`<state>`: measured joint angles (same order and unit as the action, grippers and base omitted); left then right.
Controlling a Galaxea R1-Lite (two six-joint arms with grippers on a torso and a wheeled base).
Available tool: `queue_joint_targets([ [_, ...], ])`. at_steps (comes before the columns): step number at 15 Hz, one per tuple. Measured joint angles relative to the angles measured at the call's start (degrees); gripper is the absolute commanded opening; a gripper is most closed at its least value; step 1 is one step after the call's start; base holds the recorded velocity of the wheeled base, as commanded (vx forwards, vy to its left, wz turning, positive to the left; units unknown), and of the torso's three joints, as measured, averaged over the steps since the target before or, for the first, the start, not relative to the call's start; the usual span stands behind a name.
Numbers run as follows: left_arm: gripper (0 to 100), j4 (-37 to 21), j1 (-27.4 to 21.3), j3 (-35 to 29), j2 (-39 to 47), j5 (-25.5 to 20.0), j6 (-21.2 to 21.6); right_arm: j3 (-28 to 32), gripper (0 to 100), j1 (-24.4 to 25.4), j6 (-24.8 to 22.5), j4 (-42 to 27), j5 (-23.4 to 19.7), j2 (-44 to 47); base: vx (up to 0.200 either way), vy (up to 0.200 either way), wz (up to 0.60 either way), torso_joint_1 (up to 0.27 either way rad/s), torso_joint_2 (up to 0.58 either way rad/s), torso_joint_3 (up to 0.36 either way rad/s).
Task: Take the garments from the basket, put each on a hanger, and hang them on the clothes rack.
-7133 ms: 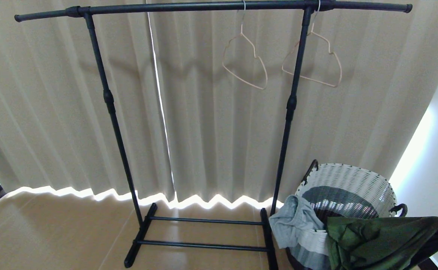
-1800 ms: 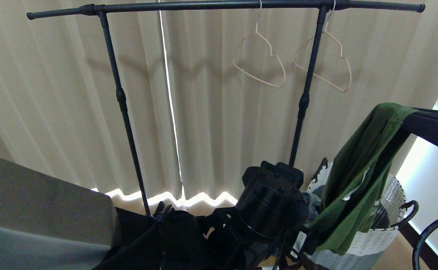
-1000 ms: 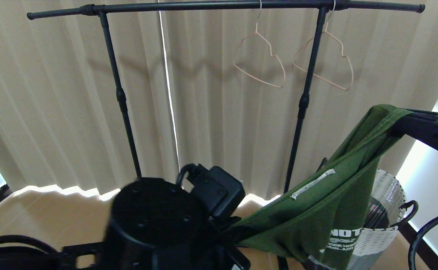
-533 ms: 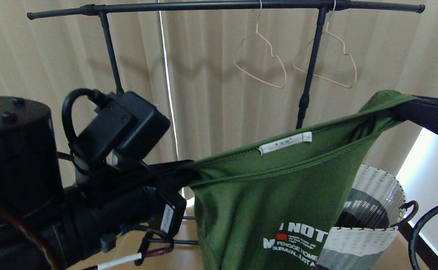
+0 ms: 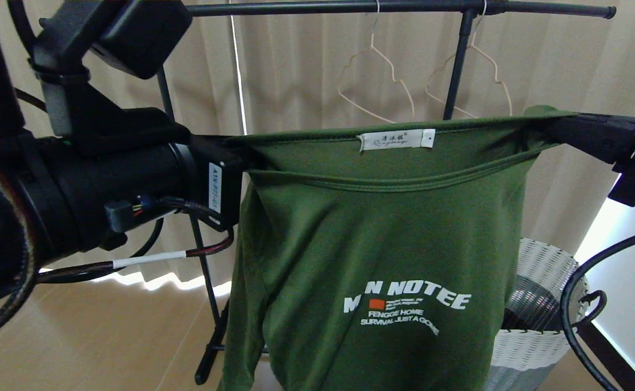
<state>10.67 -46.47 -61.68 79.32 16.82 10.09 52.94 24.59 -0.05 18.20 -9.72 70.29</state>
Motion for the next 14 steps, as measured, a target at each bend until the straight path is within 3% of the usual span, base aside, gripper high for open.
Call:
queue_joint_targets([
  [3,0,0.0,0.8,0.2,2.1,0.5,-0.5,0.5,0,-1.6,0.0,0.1,2.1,1.6,0.0,0.0,0.0,0.0,0.0,0.0],
  [6,0,-0.6,1.4,-1.2,3.2,0.5,-0.4,-0.4,0,-1.6,0.1,0.0,9.8,2.3,0.0,0.0,0.0,0.0,0.0,0.0],
  [9,0,-6.4,2.6,-5.8,3.4,0.9,-0.4,0.3,0,-0.6,0.6,0.4,10.1,2.9,0.0,0.0,0.0,0.0,0.0,0.0],
  [14,0,-6.7,2.8,-8.5,4.0,1.5,-0.6,0.1,0,-0.3,0.8,5.8,9.8,4.2,0.0,0.0,0.0,0.0,0.0,0.0],
])
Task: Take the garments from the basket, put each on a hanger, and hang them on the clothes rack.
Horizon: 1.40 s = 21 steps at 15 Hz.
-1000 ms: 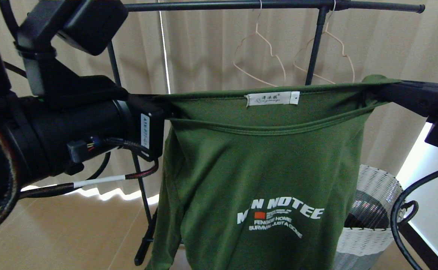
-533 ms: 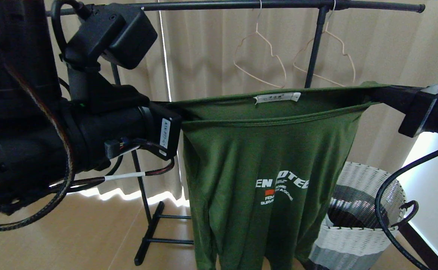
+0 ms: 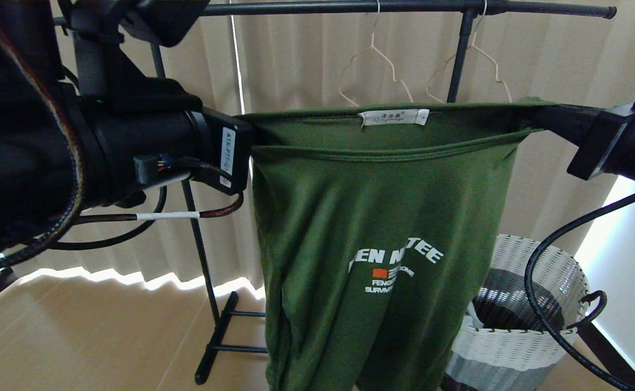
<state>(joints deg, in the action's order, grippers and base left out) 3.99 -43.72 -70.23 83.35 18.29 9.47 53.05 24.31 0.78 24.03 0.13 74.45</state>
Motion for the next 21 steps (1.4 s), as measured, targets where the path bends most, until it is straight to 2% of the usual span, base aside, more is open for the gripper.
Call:
queue_joint_targets([
  [5,0,0.4,-0.2,1.8,1.6,6.3,0.0,-1.5,0,0.0,-0.2,0.0,0.1,0.4,0.0,0.0,0.0,0.0,0.0,0.0],
  [10,0,5.4,0.1,-0.2,4.9,6.5,0.1,-5.2,0,0.0,-0.2,-1.2,0.0,-4.6,0.0,0.0,0.0,0.0,0.0,0.0],
  [13,0,5.6,0.9,-3.3,8.2,6.5,0.1,-6.0,0,1.4,-0.2,-4.7,-0.4,-8.1,0.0,0.0,0.0,0.0,0.0,0.0],
  [16,0,5.5,1.7,-5.8,11.1,6.5,0.0,-6.0,0,6.1,-0.5,-11.4,-0.5,-11.7,0.0,0.0,0.0,0.0,0.0,0.0],
  [21,0,5.1,1.8,-6.0,12.2,6.5,-0.7,-4.9,0,7.4,-1.5,-11.9,-0.2,-12.4,0.0,0.0,0.0,0.0,0.0,0.0],
])
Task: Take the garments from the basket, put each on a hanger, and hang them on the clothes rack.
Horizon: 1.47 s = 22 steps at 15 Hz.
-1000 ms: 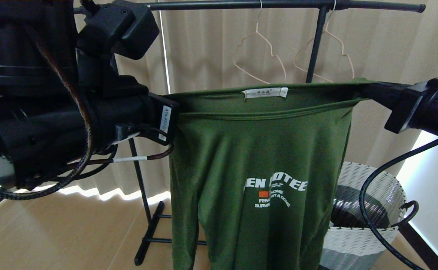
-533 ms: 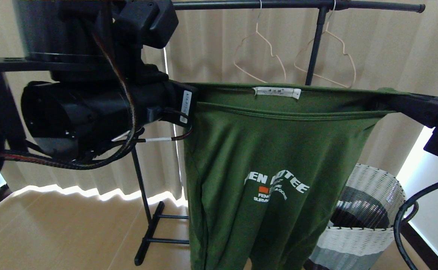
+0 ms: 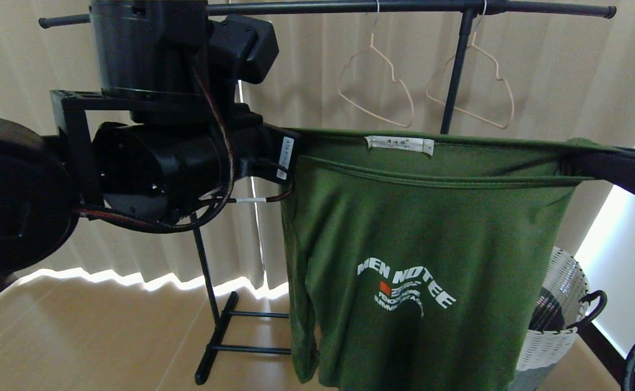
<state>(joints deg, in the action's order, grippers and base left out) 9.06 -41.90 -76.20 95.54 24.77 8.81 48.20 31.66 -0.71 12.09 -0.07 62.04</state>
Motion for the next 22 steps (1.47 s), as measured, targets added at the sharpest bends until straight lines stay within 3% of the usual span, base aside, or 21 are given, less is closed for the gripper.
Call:
queue_joint_targets([
  [5,0,-3.4,-0.4,2.9,-3.6,-0.5,0.0,4.1,0,-4.5,-0.1,1.4,0.1,5.3,0.0,0.0,0.0,0.0,0.0,0.0],
  [9,0,-3.5,-1.7,9.7,-8.8,-1.1,0.0,6.8,0,-6.2,0.0,8.0,0.0,11.2,0.0,0.0,0.0,0.0,0.0,0.0],
  [15,0,-4.0,-4.5,17.9,-17.2,-9.0,0.2,12.0,0,-6.4,0.2,17.8,-0.5,19.9,0.0,0.0,0.0,0.0,0.0,0.0],
  [22,0,-0.9,-7.3,20.0,-19.8,-10.8,0.7,12.6,0,-6.4,0.1,17.9,-0.8,22.0,0.0,0.0,0.0,0.0,0.0,0.0],
])
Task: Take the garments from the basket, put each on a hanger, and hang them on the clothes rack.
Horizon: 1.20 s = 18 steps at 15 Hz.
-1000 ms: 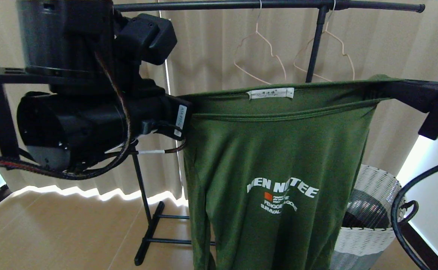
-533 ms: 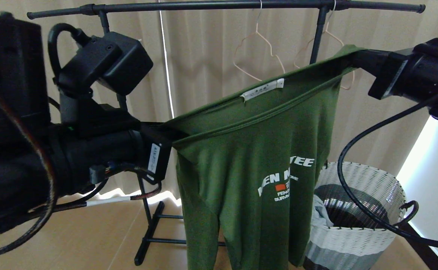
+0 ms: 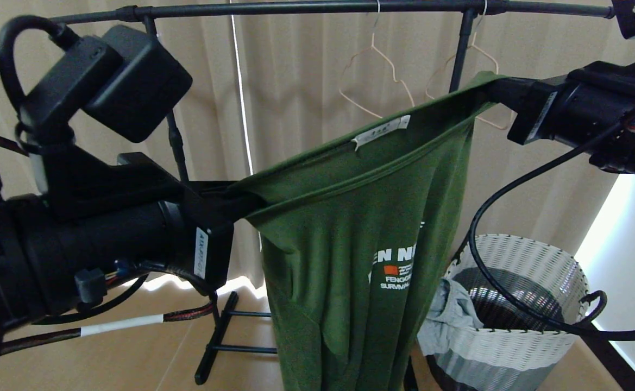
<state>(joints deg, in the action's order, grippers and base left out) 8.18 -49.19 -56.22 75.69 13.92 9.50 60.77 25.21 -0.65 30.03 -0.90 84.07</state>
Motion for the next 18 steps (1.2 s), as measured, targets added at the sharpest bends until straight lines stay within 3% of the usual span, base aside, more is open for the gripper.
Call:
queue_joint_targets([
  [4,0,0.6,2.7,-5.5,2.0,0.4,3.4,0.0,0,0.0,-0.2,-5.6,0.2,-3.0,0.0,0.0,0.0,0.0,0.0,0.0],
  [9,0,0.7,4.7,-14.9,7.2,1.2,3.7,-1.8,0,0.0,-0.2,-14.3,0.3,-10.3,0.0,0.0,0.0,0.0,0.0,0.0],
  [12,0,0.7,4.8,-14.6,8.8,1.3,3.6,-6.4,0,0.0,-0.2,-15.2,0.3,-13.8,0.0,0.0,0.0,0.0,0.0,0.0],
  [18,0,2.0,4.6,-12.8,9.1,1.3,3.7,-7.5,0,0.0,-0.1,-14.6,0.3,-15.4,0.0,0.0,0.0,0.0,0.0,0.0],
])
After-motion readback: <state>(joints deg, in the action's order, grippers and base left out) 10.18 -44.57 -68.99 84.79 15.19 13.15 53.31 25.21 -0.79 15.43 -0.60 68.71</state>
